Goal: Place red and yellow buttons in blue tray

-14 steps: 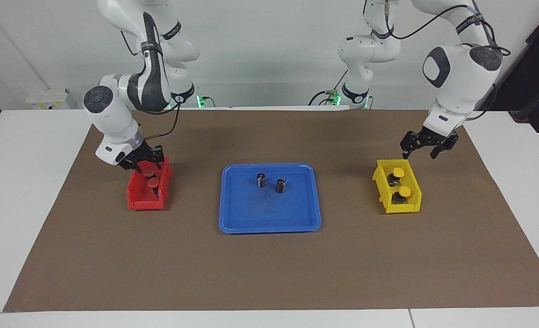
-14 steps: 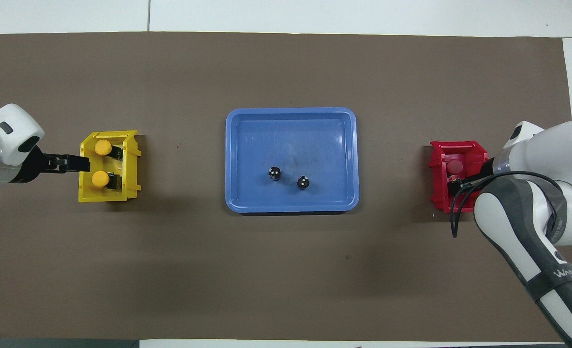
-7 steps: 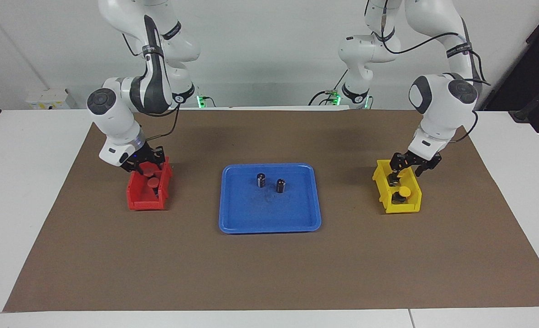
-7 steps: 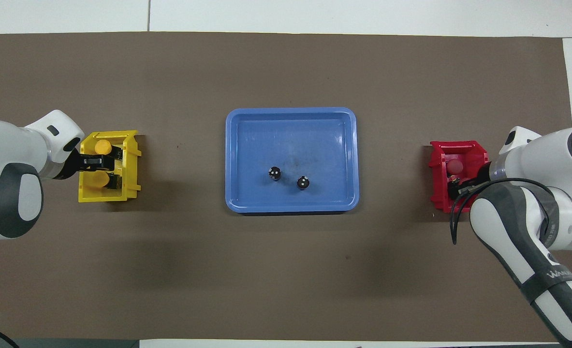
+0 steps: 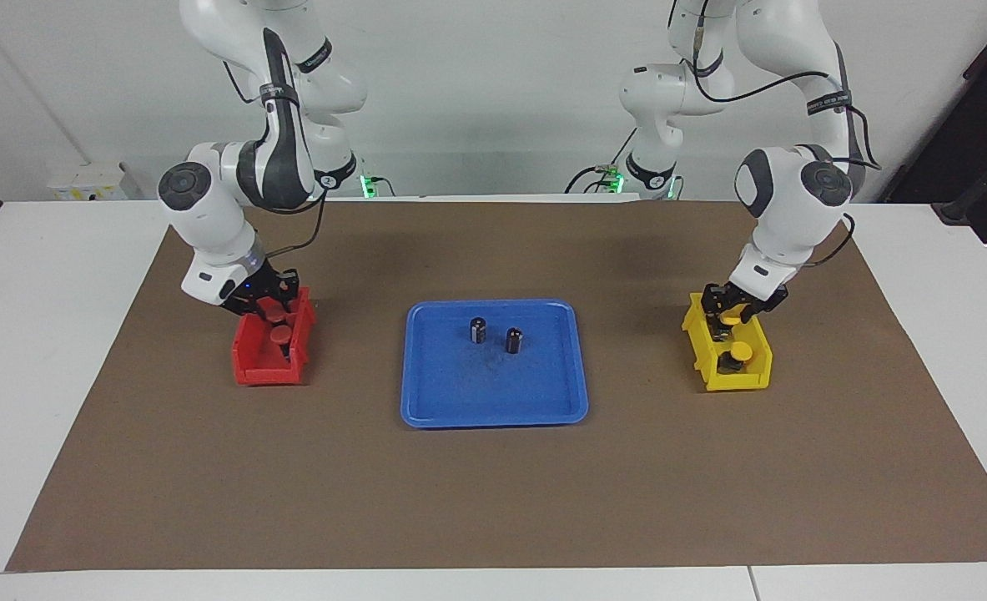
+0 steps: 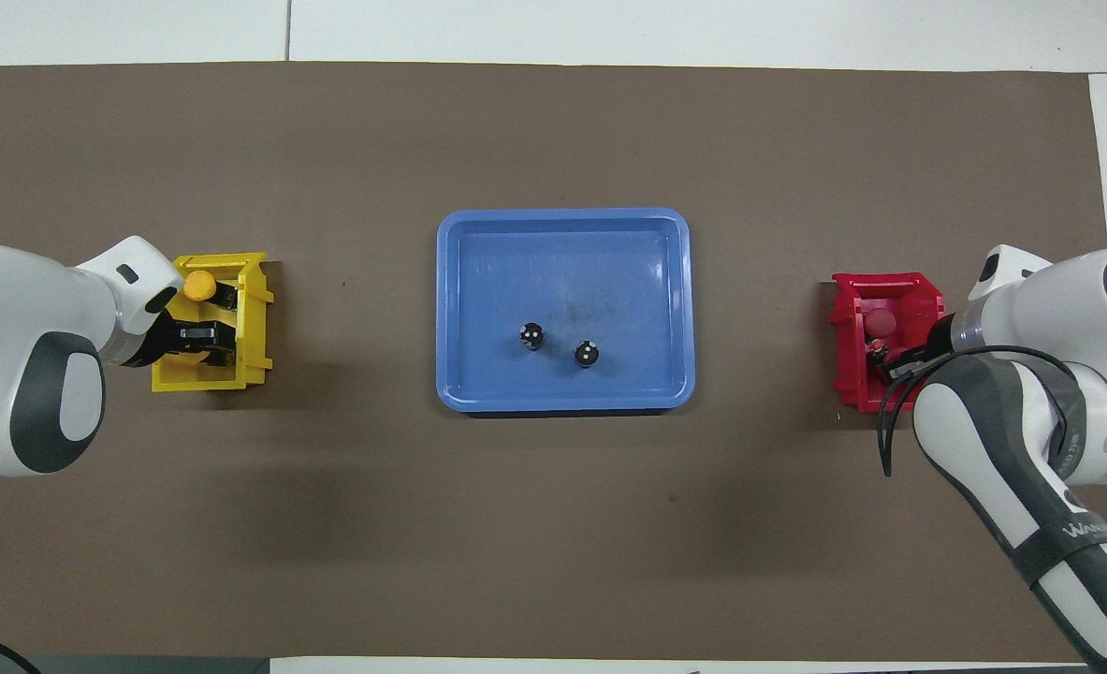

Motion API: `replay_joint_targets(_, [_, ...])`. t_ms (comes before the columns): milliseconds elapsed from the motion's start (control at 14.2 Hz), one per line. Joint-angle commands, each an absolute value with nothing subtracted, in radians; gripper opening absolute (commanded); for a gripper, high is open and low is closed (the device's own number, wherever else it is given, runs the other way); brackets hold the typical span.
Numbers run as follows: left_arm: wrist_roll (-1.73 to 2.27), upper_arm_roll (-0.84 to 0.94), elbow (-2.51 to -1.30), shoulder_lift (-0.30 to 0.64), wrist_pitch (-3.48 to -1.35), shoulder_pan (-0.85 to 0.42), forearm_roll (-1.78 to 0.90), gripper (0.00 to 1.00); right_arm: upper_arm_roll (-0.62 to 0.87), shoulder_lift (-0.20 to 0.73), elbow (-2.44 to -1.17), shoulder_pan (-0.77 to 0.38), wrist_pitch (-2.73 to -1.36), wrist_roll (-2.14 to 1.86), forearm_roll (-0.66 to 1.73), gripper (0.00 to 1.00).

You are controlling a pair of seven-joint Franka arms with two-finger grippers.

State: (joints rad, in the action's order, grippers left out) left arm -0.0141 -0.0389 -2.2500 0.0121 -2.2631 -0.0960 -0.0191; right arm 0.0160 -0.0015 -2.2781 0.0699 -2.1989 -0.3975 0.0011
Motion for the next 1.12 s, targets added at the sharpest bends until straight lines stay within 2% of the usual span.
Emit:
replay_joint_targets(0, [0.006,-0.043,-2.29,-0.023,-2.292,-0.094,-0.003,0.61,0.021,-0.017,-2.293,0.087,-2.194,-0.43,0.003,0.1])
replay_joint_targets(140, [0.012,-0.043,-2.283,-0.02,-2.293,-0.094,-0.005,0.46,0.023,-0.009,-2.255,0.084,-2.145,-0.425,0.003,0.09])
replay_joint_targets(211, [0.012,-0.043,-2.28,-0.018,-2.293,-0.094,-0.005,0.4,0.023,0.011,-2.196,0.083,-2.079,-0.42,0.003,0.09])
replay_joint_targets(421, [0.008,-0.043,-2.269,-0.015,-2.289,-0.094,-0.005,0.12,0.025,0.069,-1.987,0.077,-1.861,-0.397,0.005,0.09])
replay_joint_targets(491, [0.011,-0.043,-2.246,-0.011,-2.274,-0.094,-0.006,0.07,0.026,0.081,-1.938,0.075,-1.811,-0.382,0.009,0.09])
replay_joint_targets(702, [0.011,-0.044,-2.172,-0.011,-2.194,-0.094,-0.006,0.02,0.026,0.118,-1.794,-0.001,-1.694,-0.267,0.014,0.09])
replay_joint_targets(1053, [0.044,-0.046,-1.86,-0.002,-1.823,-0.103,-0.005,0.02,0.026,0.245,-1.584,-0.228,-1.747,0.22,0.116,0.02])
